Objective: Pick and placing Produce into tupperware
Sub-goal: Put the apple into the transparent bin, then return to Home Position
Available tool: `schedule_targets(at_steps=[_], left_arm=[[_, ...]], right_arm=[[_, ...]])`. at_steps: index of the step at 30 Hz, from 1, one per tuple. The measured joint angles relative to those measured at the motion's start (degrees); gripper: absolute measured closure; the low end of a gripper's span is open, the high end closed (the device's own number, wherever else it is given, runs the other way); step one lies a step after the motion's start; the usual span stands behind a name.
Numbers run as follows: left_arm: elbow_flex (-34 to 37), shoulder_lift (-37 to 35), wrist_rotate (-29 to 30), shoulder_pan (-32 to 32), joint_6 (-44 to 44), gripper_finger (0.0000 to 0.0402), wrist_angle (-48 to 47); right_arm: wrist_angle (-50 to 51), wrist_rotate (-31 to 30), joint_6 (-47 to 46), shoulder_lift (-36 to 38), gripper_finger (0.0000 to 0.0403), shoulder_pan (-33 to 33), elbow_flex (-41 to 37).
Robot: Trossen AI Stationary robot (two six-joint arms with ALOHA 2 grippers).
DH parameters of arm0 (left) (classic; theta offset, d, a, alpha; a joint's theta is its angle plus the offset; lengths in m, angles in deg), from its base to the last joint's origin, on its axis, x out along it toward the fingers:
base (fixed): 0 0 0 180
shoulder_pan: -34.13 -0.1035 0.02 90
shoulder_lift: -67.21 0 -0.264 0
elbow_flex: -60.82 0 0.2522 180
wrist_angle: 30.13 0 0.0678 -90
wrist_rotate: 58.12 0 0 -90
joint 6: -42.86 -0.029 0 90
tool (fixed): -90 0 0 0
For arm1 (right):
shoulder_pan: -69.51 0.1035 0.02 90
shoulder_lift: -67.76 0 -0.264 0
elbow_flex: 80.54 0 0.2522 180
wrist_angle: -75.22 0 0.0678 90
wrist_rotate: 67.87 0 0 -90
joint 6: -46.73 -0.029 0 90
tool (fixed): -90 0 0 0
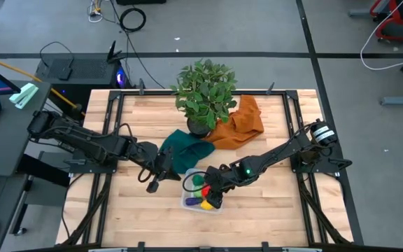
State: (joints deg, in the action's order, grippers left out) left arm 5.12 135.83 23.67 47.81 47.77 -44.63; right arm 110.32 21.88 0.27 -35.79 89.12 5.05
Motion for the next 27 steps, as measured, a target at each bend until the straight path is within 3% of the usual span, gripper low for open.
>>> schedule_targets(at_steps=[17, 22, 27], left_arm=[[0.0, 0.0, 0.0, 0.0, -0.06, 0.0373, 0.0], [0.0, 0.0, 0.02, 0.0, -1.52, 0.0383, 0.0], [0.0, 0.0, 0.8, 0.04, -4.41, 0.0392, 0.15]], right_arm=[[-0.02, -0.02, 2.04, 0.04, 0.0113, 0.0, 0.0], [0.1, -0.04, 5.72, 0.36, 0.0124, 0.0, -0.02], [0.27, -0.47, 8.35, 1.35, 0.0165, 0.02, -0.02]])
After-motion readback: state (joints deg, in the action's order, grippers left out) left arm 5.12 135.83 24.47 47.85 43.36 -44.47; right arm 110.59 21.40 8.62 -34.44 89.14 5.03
